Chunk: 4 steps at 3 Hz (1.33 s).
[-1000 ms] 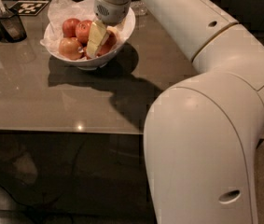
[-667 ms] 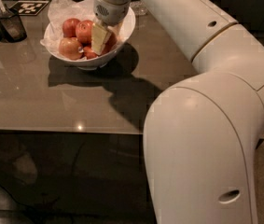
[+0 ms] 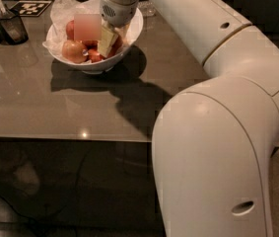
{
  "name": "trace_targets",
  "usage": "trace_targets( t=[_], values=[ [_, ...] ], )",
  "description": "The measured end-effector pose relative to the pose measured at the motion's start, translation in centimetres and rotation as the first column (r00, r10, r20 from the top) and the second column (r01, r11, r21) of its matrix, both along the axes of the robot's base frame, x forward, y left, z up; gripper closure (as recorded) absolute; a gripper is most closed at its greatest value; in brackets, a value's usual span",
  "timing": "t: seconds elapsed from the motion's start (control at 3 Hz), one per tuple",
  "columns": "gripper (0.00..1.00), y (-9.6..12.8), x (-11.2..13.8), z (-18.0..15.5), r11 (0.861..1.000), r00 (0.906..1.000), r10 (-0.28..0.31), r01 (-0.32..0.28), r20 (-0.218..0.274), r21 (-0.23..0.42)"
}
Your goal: Pick apple from white bowl
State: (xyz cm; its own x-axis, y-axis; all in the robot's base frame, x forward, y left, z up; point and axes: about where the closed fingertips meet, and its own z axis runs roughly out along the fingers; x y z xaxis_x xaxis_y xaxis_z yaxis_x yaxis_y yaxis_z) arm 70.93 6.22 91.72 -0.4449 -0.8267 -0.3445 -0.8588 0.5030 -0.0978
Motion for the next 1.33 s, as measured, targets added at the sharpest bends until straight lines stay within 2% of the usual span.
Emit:
trace_targets(
  t=[0.33,0.67,1.0,1.33],
  values=[
    [1.0,0.4,-1.5,2.8,0.999,0.9971,0.034,-0.035,0.069,0.021],
    [1.0,1.2,-4.3,7.3,0.996,0.9846,0.079,-0.085,0.156,0.037],
    [1.0,2.4,-7.2,11.3,0.985,0.96,0.147,-0.163,0.239,0.051],
    [1.0,3.2,-9.6,14.2,0.976,0.9287,0.193,-0.215,0.317,0.037]
  ],
)
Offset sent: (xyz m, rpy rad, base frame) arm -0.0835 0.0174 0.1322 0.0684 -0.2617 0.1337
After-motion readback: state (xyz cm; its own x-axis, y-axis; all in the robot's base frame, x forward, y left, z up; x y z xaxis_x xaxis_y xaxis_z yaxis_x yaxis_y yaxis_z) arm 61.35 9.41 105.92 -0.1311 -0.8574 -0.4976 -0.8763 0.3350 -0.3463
